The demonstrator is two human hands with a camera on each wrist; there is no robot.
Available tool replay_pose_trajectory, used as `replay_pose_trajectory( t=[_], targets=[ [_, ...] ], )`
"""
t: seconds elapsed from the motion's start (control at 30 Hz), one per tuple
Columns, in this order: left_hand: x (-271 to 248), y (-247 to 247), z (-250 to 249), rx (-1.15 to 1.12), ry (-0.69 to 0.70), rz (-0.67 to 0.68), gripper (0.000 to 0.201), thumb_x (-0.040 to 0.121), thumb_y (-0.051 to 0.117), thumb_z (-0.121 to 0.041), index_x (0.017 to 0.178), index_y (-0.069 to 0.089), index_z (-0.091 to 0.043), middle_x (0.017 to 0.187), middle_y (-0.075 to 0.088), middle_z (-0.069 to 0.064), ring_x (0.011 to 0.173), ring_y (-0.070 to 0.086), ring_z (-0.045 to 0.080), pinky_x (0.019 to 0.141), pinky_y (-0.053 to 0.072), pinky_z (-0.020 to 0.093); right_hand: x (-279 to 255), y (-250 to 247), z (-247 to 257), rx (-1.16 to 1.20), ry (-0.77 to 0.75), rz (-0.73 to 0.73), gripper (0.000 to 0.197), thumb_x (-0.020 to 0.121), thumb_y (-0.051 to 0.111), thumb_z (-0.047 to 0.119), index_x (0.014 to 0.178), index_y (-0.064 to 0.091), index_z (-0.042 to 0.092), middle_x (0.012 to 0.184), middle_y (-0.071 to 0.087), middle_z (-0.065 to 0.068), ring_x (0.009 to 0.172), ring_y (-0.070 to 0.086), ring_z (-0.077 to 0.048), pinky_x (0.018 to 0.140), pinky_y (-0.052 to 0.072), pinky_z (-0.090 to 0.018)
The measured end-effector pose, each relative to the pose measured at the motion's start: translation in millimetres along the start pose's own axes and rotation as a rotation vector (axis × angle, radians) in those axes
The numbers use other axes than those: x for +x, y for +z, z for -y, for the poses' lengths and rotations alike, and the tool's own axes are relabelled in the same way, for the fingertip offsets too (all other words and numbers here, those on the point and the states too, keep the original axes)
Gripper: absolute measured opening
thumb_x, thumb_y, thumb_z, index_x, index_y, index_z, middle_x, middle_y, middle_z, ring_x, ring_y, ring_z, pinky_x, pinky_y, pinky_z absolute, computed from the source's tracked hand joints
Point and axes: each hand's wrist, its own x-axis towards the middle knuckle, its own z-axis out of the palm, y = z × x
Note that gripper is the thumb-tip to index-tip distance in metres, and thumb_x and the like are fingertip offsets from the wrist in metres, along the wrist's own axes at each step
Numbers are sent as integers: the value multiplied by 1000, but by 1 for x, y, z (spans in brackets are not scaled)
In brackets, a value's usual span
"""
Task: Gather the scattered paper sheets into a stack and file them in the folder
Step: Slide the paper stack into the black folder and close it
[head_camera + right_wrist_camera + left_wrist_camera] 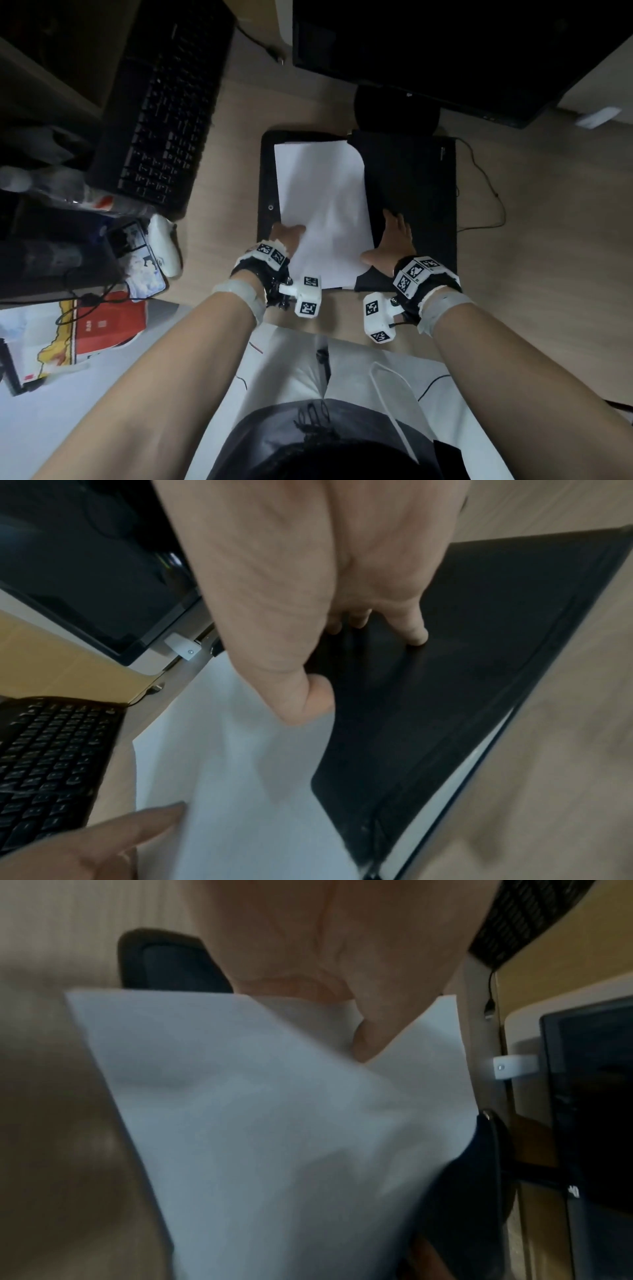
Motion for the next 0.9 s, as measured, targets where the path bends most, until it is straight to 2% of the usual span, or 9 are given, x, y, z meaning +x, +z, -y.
replay_pose_trajectory(
  t=[0.13, 0.2, 0.3, 0.37, 0.57, 0.67, 0.73, 0.83, 0.9],
  targets=[
    [3, 7, -3, -24, -102, 20, 70, 91, 59, -32, 146, 30, 1, 143, 43, 16, 131, 44, 35, 108, 37, 43, -1, -3, 4, -13, 23, 14, 111, 68, 73, 13, 155, 4, 27, 162, -5, -1, 149, -4, -29, 120, 13, -43],
    [10, 1, -13, -69, -47, -36, 73, 92, 58, -33, 148, 24, 0, 148, 37, 17, 134, 41, 34, 108, 35, 41, -2, -5, 3, -35, 24, 6, 111, 68, 75, 19, 155, 6, 27, 162, -1, -1, 148, 0, -31, 119, 15, -44],
    [18, -2, -32, -154, 48, -131, 67, 92, 57, -28, 145, 29, 0, 145, 42, 18, 129, 45, 33, 102, 35, 37, -1, -18, 0, 25, 47, -67, 101, 72, 75, 30, 154, 15, 23, 158, 14, -5, 144, 13, -34, 116, 22, -46],
    [14, 7, -41, -183, 24, -147, 69, 90, 60, -26, 145, 25, 0, 141, 43, 17, 126, 46, 33, 101, 36, 37, 6, -31, -4, 105, 88, -141, 95, 74, 72, 33, 152, 20, 22, 156, 21, -7, 141, 19, -35, 114, 26, -47],
    [6, 31, -43, -253, -60, -174, 78, 85, 67, -27, 143, 21, -2, 142, 39, 16, 125, 45, 33, 99, 35, 36, 30, -61, -22, 219, 267, -277, 92, 77, 68, 34, 152, 18, 16, 156, 19, -10, 141, 18, -35, 114, 22, -47],
    [6, 32, -54, -216, -71, -240, 85, 82, 64, -39, 148, 19, -9, 149, 31, 14, 131, 39, 36, 106, 34, 47, 47, -75, -41, 259, 316, -295, 93, 79, 66, 35, 152, 14, 11, 155, 22, -10, 142, 20, -33, 116, 21, -47],
    [5, 31, -64, -220, -17, -264, 87, 77, 63, -43, 149, 20, -21, 150, 32, 10, 131, 38, 37, 105, 34, 55, 58, -85, -52, 317, 286, -272, 91, 78, 66, 36, 151, 18, 10, 152, 29, -11, 139, 27, -33, 114, 26, -48],
    [23, 44, -67, -260, 27, -244, 105, 50, 63, -52, 146, 24, -34, 143, 41, 8, 123, 46, 38, 102, 38, 57, 70, -95, -62, 380, 216, -232, 88, 74, 68, 38, 147, 26, 12, 145, 38, -11, 132, 38, -34, 108, 35, -50],
    [26, 63, -70, -281, 52, -192, 104, 49, 66, -45, 144, 27, -33, 137, 45, 8, 117, 51, 36, 100, 42, 55, 73, -98, -66, 396, 190, -211, 90, 72, 69, 39, 146, 27, 11, 143, 38, -11, 131, 39, -34, 107, 36, -50]
  ],
)
